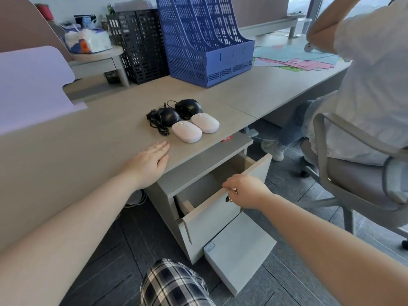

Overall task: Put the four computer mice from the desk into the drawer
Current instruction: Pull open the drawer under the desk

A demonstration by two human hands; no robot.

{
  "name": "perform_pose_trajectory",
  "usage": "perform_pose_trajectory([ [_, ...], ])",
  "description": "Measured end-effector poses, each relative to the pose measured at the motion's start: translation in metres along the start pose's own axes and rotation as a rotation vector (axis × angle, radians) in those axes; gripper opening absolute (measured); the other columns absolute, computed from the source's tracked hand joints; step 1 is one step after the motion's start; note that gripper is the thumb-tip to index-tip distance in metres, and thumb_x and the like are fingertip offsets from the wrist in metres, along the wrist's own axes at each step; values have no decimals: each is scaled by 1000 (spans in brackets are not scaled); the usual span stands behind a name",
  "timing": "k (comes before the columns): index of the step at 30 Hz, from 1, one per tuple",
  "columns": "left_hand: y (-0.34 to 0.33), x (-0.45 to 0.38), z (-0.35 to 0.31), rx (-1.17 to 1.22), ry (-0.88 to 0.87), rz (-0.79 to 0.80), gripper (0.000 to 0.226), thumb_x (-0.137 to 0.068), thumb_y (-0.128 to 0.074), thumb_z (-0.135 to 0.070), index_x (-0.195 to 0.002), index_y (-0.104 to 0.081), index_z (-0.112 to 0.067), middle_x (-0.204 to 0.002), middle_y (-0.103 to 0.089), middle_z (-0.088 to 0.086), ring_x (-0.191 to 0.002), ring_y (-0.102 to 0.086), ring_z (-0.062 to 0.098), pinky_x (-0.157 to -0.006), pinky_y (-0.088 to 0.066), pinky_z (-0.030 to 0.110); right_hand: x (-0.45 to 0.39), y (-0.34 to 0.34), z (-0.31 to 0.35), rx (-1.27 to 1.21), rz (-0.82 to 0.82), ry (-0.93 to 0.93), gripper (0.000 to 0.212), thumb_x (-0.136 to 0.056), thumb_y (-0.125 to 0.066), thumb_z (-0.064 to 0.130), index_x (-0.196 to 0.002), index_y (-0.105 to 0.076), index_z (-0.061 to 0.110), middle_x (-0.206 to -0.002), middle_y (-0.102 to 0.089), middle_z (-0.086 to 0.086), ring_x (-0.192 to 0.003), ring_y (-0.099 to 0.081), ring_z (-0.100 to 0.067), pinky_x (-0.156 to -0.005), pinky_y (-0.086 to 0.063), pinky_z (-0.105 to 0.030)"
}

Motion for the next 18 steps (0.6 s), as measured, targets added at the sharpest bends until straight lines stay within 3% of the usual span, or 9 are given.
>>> perform_pose_trajectory([
  [4, -1, 3, 0, -6, 12, -2, 48, -100, -30, -26, -147, -27, -15, -159, -21, -1, -146, -16, 12, -118, -11, 30, 20, 5, -4, 12, -4, -38, 35, -95, -42, 35, -94, -73, 19, -92, -73, 0, -85, -63, -22, -73, -54, -33],
  [6, -2, 3, -1, -7, 17, 0, 49, -100, -30, -27, -147, -27, -15, -158, -21, 0, -147, -15, 12, -118, -11, 30, 32, 9, -8, 54, 31, -76, 39, -95, -43, 42, -90, -74, 18, -87, -73, -3, -76, -59, -24, -69, -52, -31],
  [9, -2, 3, -2, -3, 25, 0, 48, -100, -29, -27, -147, -28, -15, -158, -22, -1, -146, -16, 12, -119, -11, 30, 45, 15, -15, 97, 95, -138, 41, -93, -46, 48, -89, -75, 20, -90, -74, -1, -83, -62, -22, -74, -53, -30],
  [12, -1, 4, -3, 1, 30, -4, 48, -100, -29, -26, -147, -28, -15, -158, -23, -1, -146, -16, 12, -118, -11, 30, 54, 16, -22, 157, 192, -193, 43, -90, -48, 53, -72, -69, 20, -76, -67, -1, -75, -57, -21, -65, -46, -27],
  [15, -1, 4, -5, 2, 31, -15, 48, -100, -30, -25, -147, -29, -14, -158, -24, 0, -146, -17, 13, -118, -11, 29, 56, 11, -28, 179, 270, -227, 49, -87, -50, 54, -67, -69, 13, -72, -68, -5, -73, -63, -25, -64, -49, -29],
  [18, -1, 4, -5, 7, 30, -28, 47, -100, -31, -24, -146, -30, -14, -158, -24, 1, -146, -18, 13, -118, -12, 29, 60, 1, -35, 195, 335, -248, 53, -88, -51, 52, -48, -54, 17, -59, -58, 1, -64, -57, -22, -60, -47, -28],
])
Point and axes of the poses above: each hand's wrist, its own x-axis away from the middle knuckle, its own y-axis out of the back of the hand, z = x × y, the point moved 2 cm from there along -x, towards the middle knuckle
